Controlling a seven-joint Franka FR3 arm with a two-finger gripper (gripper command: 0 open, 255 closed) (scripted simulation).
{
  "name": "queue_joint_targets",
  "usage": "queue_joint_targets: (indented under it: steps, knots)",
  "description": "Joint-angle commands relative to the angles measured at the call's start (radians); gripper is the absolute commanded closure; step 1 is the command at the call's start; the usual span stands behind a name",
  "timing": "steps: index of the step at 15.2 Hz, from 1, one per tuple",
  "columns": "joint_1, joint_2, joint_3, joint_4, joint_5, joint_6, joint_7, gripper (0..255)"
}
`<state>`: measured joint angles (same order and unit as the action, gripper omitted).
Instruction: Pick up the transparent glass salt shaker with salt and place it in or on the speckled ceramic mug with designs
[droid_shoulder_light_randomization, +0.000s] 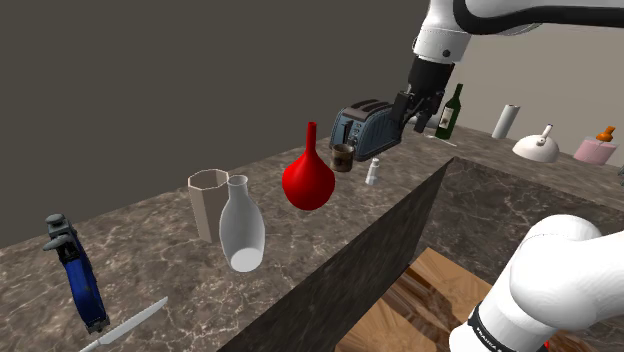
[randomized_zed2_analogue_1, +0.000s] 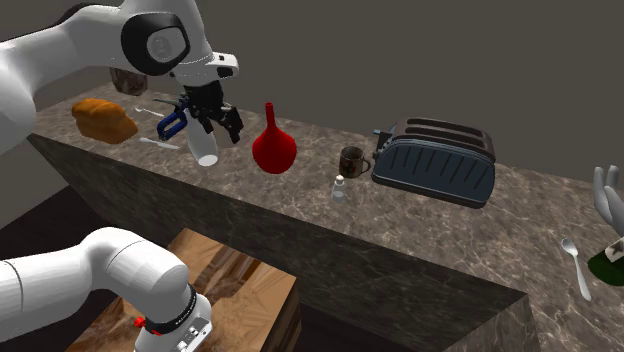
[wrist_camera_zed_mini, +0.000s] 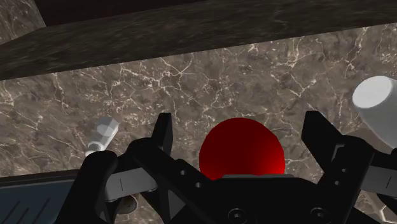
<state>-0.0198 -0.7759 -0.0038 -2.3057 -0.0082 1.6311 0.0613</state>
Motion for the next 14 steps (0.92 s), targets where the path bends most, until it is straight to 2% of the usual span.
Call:
queue_joint_targets:
  steps: [1, 8, 14]
  knots:
    - [0.0, 0.0, 0.0, 0.0, 0.0, 0.0, 0.0, 0]
    - [-0.048, 0.121, -0.067, -0.077, -0.048, 0.224, -0.031, 0]
    - [-0.085, 0.269, -0.128, -0.094, -0.075, 0.413, -0.056, 0]
